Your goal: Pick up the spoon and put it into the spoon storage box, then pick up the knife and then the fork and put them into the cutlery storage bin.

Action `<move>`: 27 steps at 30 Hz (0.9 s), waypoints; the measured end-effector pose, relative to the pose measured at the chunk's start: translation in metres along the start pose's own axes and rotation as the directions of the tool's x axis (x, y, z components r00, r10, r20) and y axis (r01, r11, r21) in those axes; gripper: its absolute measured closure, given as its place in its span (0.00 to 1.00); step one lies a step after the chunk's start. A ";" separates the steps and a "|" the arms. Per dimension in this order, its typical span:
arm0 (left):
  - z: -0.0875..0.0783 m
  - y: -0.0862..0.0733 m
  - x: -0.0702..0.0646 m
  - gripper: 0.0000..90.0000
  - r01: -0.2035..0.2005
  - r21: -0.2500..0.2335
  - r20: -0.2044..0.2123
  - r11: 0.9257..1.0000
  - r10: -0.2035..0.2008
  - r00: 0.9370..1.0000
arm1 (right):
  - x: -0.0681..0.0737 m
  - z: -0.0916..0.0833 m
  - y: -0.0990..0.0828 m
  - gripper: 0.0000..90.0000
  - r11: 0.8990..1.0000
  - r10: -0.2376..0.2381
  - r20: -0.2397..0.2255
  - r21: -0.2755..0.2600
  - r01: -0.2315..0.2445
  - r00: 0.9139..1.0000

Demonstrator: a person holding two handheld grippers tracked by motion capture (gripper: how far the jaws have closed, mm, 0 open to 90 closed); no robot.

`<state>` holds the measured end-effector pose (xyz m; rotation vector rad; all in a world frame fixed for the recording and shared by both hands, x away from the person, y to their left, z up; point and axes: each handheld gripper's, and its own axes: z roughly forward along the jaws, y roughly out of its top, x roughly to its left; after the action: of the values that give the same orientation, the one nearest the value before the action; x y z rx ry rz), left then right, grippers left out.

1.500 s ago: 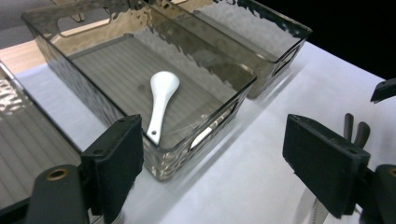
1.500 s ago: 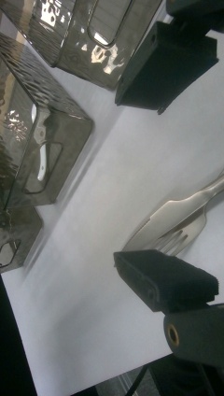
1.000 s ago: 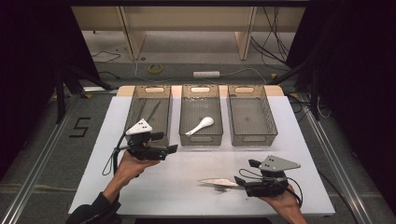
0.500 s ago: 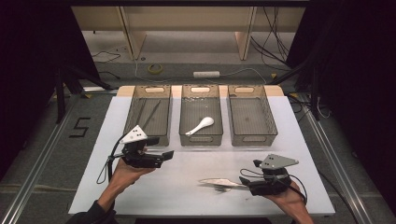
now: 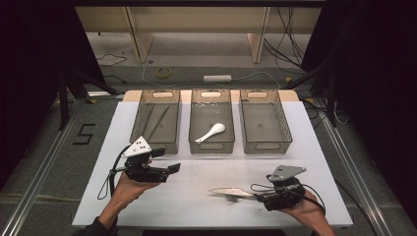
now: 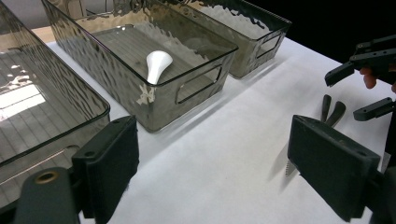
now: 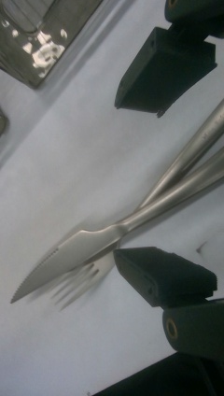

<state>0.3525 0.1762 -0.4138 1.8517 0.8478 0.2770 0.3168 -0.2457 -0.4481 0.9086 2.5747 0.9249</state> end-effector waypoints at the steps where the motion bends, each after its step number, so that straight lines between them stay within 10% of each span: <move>1: -0.001 0.000 0.000 0.18 0.000 0.000 0.001 1.000 0.000 1.000 | 0.000 0.000 0.000 0.26 1.000 -0.007 -0.003 0.010 0.007 1.000; 27: -0.002 -0.006 -0.006 0.18 -0.048 0.025 -0.016 0.999 0.049 0.999 | 0.011 0.016 0.014 0.44 0.962 -0.162 -0.044 0.217 0.167 0.986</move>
<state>0.3445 0.1750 -0.4167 1.8969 0.8215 0.3138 0.3219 -0.2223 -0.4514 0.7239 2.7655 0.6190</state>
